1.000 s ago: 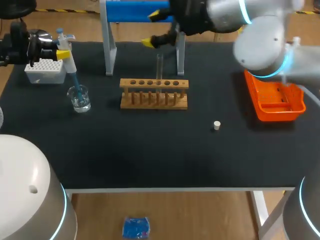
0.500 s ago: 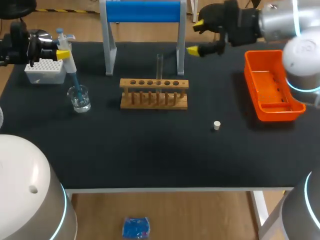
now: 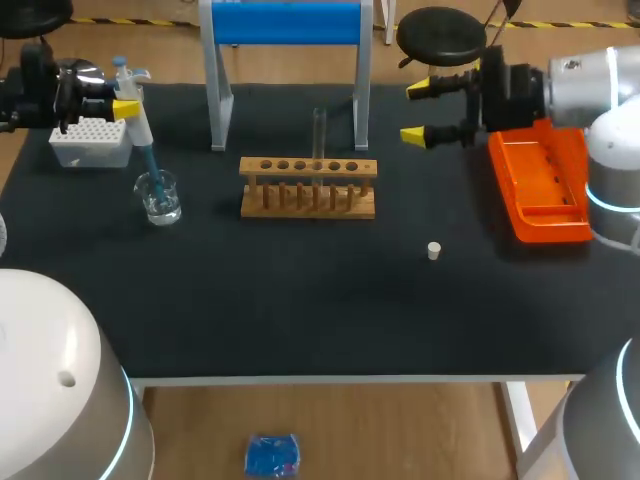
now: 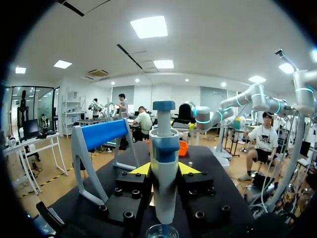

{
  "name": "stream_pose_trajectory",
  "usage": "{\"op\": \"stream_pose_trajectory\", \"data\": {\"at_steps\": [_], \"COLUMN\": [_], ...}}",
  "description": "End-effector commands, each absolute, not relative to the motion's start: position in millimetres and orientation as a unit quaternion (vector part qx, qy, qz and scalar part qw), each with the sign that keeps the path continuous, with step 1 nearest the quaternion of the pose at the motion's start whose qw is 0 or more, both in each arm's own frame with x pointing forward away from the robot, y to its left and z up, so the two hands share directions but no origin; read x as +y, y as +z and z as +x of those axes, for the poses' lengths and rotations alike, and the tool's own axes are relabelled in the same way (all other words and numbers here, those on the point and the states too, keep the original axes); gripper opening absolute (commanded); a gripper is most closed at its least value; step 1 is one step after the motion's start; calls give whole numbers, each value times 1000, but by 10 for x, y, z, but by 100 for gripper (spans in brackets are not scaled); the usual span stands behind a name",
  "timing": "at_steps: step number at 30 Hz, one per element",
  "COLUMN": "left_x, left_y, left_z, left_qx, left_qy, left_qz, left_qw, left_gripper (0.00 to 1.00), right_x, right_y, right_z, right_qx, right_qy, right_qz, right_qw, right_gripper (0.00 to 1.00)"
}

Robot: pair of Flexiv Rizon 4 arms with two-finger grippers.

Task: Invert the test tube, pick up the pipette, mount the tip to pipette, aspirate from beaker and dispense into the tube, eject the tip, return the pipette, and cap with the stopper.

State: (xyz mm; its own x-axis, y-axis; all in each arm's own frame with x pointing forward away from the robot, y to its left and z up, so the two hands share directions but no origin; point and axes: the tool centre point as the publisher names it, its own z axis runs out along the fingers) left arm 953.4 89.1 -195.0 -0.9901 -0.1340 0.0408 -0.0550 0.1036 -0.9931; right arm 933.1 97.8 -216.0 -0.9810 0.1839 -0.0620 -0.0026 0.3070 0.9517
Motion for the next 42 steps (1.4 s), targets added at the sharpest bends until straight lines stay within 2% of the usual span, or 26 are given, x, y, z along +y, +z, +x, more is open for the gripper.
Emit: {"op": "stream_pose_trajectory", "data": {"at_steps": [1, 18, 42], "left_x": [892, 892, 892], "left_y": [-1944, -1944, -1944], "left_z": [9532, 9532, 9532], "left_qx": [742, 742, 742], "left_qy": [-666, -666, -666], "left_qz": [-64, -64, -64], "left_qw": [29, 29, 29], "left_gripper": [0, 0, 0], "right_x": [1109, 1343, 1343], "right_y": [-2331, -2549, -2549], "right_z": [9439, 9451, 9451], "right_qx": [800, 821, 821], "right_qy": [592, 566, 566], "right_qz": [57, 54, 54], "right_qw": [75, 53, 53], "right_gripper": [100, 100, 100]}}
